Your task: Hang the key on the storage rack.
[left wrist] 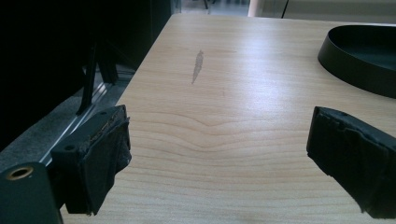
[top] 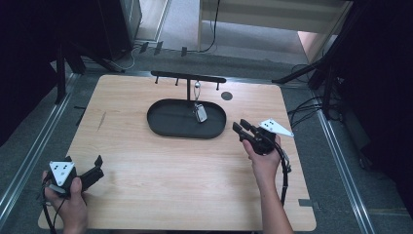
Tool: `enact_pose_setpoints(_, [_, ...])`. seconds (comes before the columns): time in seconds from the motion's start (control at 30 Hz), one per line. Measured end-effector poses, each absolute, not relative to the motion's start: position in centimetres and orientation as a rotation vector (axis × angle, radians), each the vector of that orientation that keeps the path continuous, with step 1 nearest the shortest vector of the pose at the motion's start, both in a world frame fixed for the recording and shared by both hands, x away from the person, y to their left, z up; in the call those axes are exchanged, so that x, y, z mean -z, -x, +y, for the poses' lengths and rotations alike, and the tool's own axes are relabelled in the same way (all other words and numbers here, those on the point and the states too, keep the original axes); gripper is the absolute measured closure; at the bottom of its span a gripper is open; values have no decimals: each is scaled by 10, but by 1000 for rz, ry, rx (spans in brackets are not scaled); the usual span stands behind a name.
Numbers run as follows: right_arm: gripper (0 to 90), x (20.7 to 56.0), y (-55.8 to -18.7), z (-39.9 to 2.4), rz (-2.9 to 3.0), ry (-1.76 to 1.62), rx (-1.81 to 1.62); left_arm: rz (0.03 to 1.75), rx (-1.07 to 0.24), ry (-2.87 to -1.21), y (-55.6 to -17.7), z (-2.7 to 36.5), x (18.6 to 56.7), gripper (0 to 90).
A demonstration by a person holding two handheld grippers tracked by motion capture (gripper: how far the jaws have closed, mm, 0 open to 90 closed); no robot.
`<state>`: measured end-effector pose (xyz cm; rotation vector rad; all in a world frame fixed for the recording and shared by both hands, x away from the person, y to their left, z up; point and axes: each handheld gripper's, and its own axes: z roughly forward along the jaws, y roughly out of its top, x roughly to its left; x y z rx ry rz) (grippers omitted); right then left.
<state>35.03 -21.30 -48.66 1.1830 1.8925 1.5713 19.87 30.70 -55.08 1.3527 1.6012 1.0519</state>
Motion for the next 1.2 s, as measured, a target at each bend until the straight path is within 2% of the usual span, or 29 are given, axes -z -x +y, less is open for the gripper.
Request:
enact_pose_setpoints(0.13, [593,489,-339,-224,1878,-1177,-1531,1601,-1054,-1353,-199,307,551,61])
enact_pose_setpoints(0.33, [499,492,-323,-242,1867,-1177,-1527,1599,-1057,-1354,-199,306,551,61])
enact_pose_setpoints(0.7, [520,509,-299,-278,1800,-1263,-1497,1598,-1061,-1357,-199,306,551,61])
enact_pose_setpoints(0.83, [423,514,-285,-292,1810,-1280,-1432,1598,-1061,-1359,-199,306,551,61])
enact_pose_setpoints(0.87, [423,514,-285,-292,1810,-1280,-1432,1598,-1061,-1359,-199,306,551,61])
enact_pose_setpoints(0.97, [314,520,-274,-303,1792,-1295,-1380,1597,-1063,-1359,-198,306,551,61])
enact_pose_setpoints(1.0, [314,520,-274,-303,1792,-1295,-1380,1597,-1063,-1359,-198,306,551,61])
enact_pose_setpoints(1.03, [250,523,-268,-310,1794,-1302,-1387,1596,-1063,-1362,-198,306,551,61])
enact_pose_setpoints(1.2, [172,529,-256,-323,1796,-1303,-1360,1596,-1067,-1362,-199,306,551,61])
